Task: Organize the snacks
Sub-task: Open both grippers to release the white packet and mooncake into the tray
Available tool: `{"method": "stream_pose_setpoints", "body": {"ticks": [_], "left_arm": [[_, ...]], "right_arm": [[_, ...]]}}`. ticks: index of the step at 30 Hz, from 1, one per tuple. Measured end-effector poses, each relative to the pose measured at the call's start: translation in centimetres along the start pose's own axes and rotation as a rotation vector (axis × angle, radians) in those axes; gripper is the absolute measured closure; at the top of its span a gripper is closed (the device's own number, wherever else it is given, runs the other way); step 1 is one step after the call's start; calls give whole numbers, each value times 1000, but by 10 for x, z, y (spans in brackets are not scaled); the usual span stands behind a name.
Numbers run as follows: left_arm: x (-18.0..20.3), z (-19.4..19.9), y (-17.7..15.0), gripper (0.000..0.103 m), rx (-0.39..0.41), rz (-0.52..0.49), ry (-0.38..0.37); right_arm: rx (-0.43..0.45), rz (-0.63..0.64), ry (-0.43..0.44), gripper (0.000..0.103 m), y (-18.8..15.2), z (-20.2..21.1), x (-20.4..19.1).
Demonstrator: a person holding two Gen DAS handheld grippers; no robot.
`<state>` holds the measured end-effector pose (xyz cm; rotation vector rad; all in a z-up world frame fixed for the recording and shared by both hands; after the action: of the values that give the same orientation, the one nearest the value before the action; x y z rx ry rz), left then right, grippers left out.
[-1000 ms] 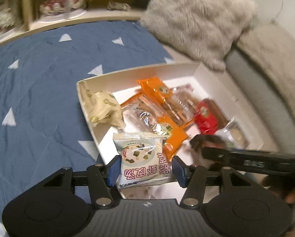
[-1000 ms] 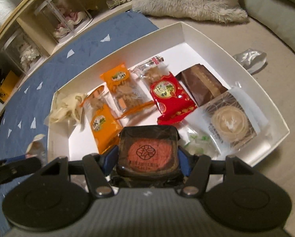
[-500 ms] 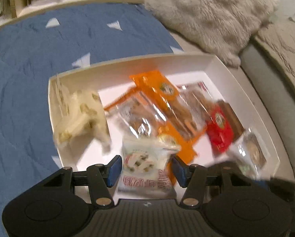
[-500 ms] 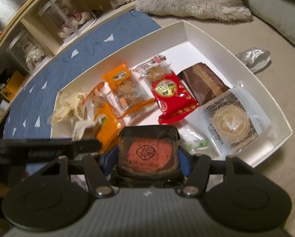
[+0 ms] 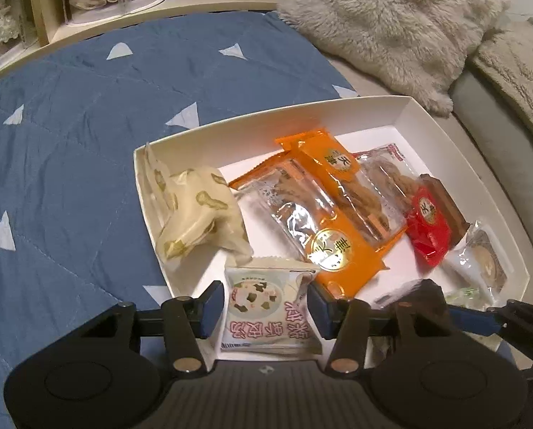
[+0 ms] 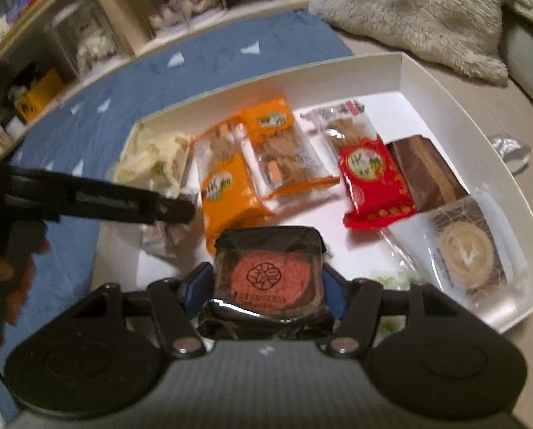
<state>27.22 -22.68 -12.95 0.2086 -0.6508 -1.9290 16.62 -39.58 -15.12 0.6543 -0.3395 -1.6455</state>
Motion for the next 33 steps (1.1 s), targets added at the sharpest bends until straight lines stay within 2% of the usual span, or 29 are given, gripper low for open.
{"method": "stream_pose_setpoints", "body": {"ticks": [5, 12, 16, 17, 27, 33], "left_arm": [[10, 8, -4, 24, 5, -9, -24], [11, 28, -9, 22, 21, -11, -21], [9, 41, -16, 21, 35, 10, -46], [9, 45, -19, 18, 37, 15, -47], [1, 89, -39, 13, 110, 36, -29], [-5, 119, -51, 3, 167, 44, -11]], "right_arm": [[19, -41, 4, 28, -2, 12, 6], [20, -61, -15, 28, -6, 22, 10], [32, -40, -22, 28, -9, 34, 5], [35, -39, -28, 27, -10, 37, 2], [119, -32, -53, 19, -20, 81, -6], [154, -26, -82, 15, -22, 102, -11]]}}
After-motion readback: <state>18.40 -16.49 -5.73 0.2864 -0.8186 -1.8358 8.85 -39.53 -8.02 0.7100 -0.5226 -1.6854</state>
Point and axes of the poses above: each gripper's, at about its wrist camera, not at the fingertips, and z roughly against the way its jaws point, x to its right, y to its top, the point moved 1 cm from there along -z, roughly the way its jaws point, and after that the axes turned 3 degrees about x, right-handed, at the moved point
